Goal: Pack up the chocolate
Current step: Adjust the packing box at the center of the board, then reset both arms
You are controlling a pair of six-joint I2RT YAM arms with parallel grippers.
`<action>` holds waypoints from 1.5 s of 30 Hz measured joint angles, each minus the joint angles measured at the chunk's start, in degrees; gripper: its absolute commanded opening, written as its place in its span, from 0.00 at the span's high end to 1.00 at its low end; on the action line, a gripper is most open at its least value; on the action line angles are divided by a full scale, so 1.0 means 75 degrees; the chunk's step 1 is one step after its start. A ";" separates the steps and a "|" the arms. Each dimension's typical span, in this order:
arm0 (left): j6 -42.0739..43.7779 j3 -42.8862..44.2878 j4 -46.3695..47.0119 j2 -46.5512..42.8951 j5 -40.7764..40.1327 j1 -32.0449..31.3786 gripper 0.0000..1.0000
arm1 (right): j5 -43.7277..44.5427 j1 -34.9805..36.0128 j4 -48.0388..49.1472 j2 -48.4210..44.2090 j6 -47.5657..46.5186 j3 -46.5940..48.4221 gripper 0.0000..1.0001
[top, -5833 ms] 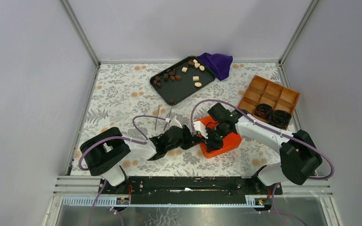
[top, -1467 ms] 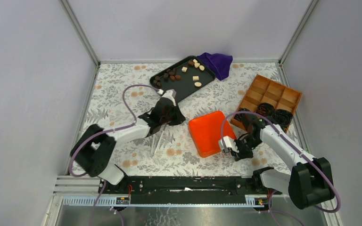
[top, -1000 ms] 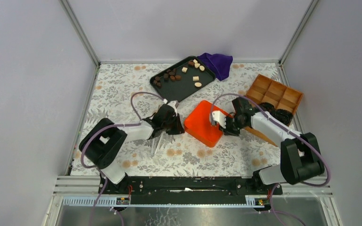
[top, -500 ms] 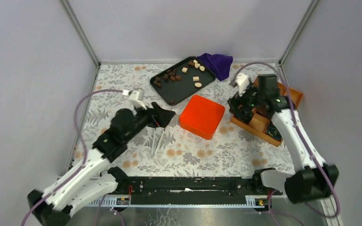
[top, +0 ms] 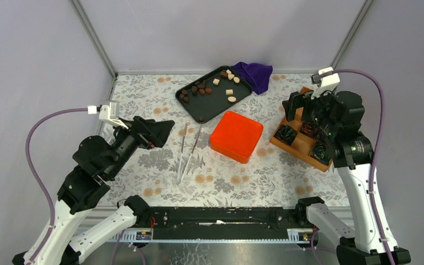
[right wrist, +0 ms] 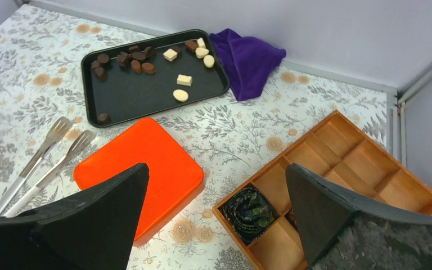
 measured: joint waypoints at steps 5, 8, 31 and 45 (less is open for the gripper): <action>0.0064 0.0015 -0.0589 -0.0009 0.0003 0.0000 0.01 | 0.0428 0.0000 0.0020 0.0023 0.0367 0.0000 0.00; 0.0102 0.0015 -0.0781 -0.0096 0.0003 0.0000 0.01 | 0.0408 0.0000 0.0044 0.0020 0.0460 -0.0003 0.00; 0.0761 -0.1641 -0.0746 -0.0664 0.0230 0.0000 0.01 | -0.2372 0.0000 0.0050 0.0612 -0.0152 -0.1612 0.00; 0.0688 -0.1734 -0.0723 -0.1026 0.0283 0.0000 0.01 | -0.2463 0.0000 0.0224 0.0373 -0.0137 -0.1766 0.00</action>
